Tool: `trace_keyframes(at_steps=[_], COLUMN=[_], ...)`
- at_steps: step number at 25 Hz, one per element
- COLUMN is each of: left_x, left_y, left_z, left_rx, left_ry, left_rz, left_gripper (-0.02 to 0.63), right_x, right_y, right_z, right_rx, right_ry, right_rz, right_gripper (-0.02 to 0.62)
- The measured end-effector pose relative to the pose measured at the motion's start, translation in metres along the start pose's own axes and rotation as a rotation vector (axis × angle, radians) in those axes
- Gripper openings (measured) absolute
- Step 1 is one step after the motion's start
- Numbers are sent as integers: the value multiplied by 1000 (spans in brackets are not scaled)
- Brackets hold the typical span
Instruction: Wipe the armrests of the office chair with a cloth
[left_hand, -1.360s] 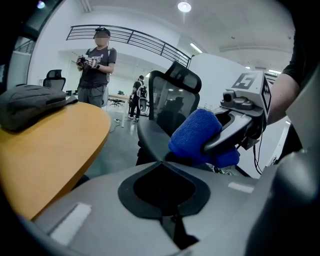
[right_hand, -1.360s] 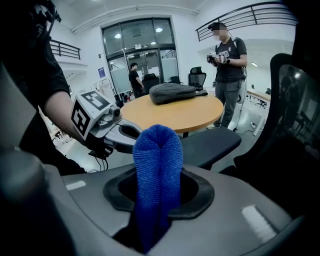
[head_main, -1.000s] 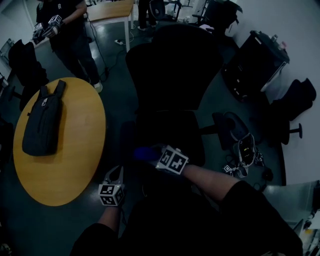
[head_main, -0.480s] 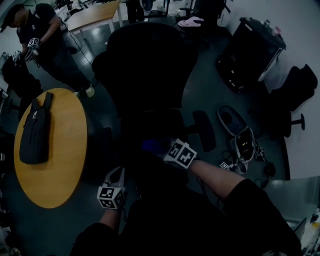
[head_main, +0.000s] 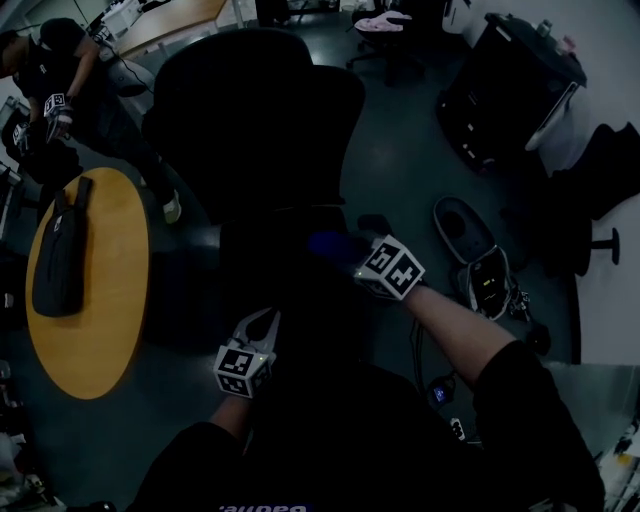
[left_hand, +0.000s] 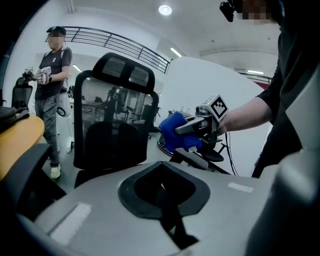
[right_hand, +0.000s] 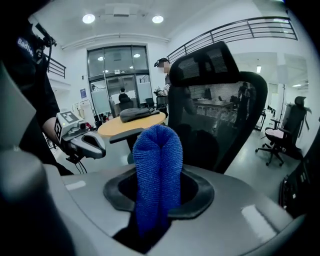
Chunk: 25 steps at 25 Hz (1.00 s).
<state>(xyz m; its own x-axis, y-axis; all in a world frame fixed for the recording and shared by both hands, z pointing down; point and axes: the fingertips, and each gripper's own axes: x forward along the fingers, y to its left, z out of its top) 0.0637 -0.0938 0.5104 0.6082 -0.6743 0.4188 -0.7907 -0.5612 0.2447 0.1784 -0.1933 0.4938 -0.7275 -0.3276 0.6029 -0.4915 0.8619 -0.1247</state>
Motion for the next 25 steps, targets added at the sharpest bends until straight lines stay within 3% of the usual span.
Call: trace_keyframes(at_steps=[6,14,25], left_x=[56,109,150], left_y=[-64,-140,-188], left_z=[9,-7,-40], left_rx=[40,91,93], left_ry=[32,100,182], left_rz=[-114,-284,-382], left_gripper=[14,14,13], right_x=[-33,-47,-47], right_y=[-59,-101,-140], right_z=[-10,-18,-28], right_rx=[6,9,5], right_ry=[-19,-25,-11], right_rz=[-32,-37,-37], right_gripper=[129,130,129])
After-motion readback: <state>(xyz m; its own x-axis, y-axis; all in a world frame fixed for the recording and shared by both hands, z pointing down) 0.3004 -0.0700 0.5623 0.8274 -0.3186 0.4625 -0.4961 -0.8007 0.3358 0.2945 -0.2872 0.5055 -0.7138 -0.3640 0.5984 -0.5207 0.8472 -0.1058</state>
